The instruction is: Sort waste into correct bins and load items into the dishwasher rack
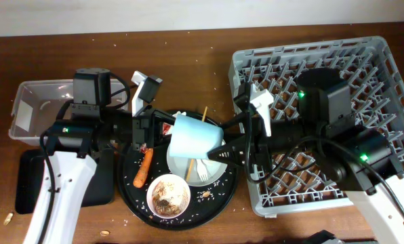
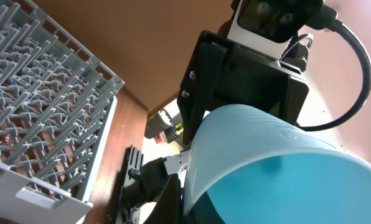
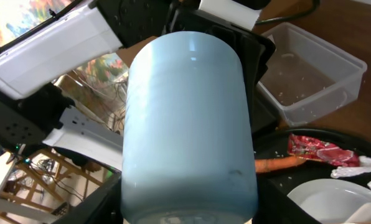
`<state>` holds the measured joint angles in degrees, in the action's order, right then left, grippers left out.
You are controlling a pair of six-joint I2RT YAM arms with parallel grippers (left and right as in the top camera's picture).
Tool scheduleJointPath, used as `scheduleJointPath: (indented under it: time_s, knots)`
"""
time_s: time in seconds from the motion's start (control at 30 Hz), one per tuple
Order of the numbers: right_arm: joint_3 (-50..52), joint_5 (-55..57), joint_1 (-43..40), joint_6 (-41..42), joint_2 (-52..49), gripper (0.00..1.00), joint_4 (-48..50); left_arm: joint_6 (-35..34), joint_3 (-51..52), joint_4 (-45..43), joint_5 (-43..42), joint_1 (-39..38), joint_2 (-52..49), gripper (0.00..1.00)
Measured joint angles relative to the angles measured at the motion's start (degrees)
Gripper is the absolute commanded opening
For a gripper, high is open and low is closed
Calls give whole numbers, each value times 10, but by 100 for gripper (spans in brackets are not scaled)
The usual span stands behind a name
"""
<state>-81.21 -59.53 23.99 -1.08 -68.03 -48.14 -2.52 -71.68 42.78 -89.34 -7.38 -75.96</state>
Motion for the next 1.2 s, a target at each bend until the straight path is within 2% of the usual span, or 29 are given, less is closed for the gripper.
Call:
scheduleJointPath:
  time_s: [0.03, 0.07, 0.1, 0.13, 0.17, 0.27, 0.33, 0.43, 0.5, 0.57, 0.6, 0.63, 0.7, 0.83, 0.9, 0.97, 1.07, 1.13, 1.2]
  knots:
    - [0, 0, 0, 0, 0, 49, 0, -2, 0, -2, 2, 0, 0, 20]
    - [0, 0, 1, -1, 1, 48, -1, 2, 0, -2, 6, -1, 0, 37]
    - [0, 10, 1, -2, 5, 48, 0, 2, 0, -2, 11, -2, 0, 62]
    - [0, 23, 1, -2, 12, 47, -2, 2, 0, -2, 16, -2, 0, 82]
    - [0, 46, 1, 3, 22, 47, -2, 3, 0, -3, 19, -2, 0, 99]
    - [0, 159, 1, 46, 74, 45, -24, 4, 0, -18, 34, -2, 0, 99]
    - [0, 264, -29, 93, 117, 45, -71, 4, 0, -21, 49, -1, 0, 99]
    - [-5, 419, -135, 167, 151, 44, -184, 3, 0, -19, 55, -2, 2, 99]
    - [-2, 514, -228, 221, 151, 44, -297, 3, -1, -17, 73, -2, 2, 99]
    - [-5, 574, -299, 250, 132, 44, -359, 3, -1, -8, 111, -2, 2, 99]
    - [-1, 614, -366, 261, 107, 44, -394, 2, -1, 24, 170, -3, 2, 99]
    - [2, 638, -397, 266, 85, 44, -395, 2, -1, 34, 207, -3, 2, 99]
    - [15, 656, -446, 266, 41, 44, -393, 1, -1, 47, 256, -3, 2, 99]
    - [39, 665, -473, 254, -76, 45, -340, 2, -1, 57, 299, -3, 2, 99]
    - [40, 642, -473, 237, -119, 70, -312, 1, -1, 59, 316, -3, 2, 99]
    - [40, 627, -473, 230, -135, 83, -311, 2, -1, 61, 339, -3, 2, 99]
    - [40, 620, -473, 227, -136, 86, -313, 1, -1, 63, 385, -9, 2, 99]
    - [25, 606, -473, 219, -125, 85, -333, 2, -1, 63, 452, -42, 2, 99]
    - [5, 539, -474, 183, -94, 85, -345, -1, -1, 68, 533, -84, 2, 98]
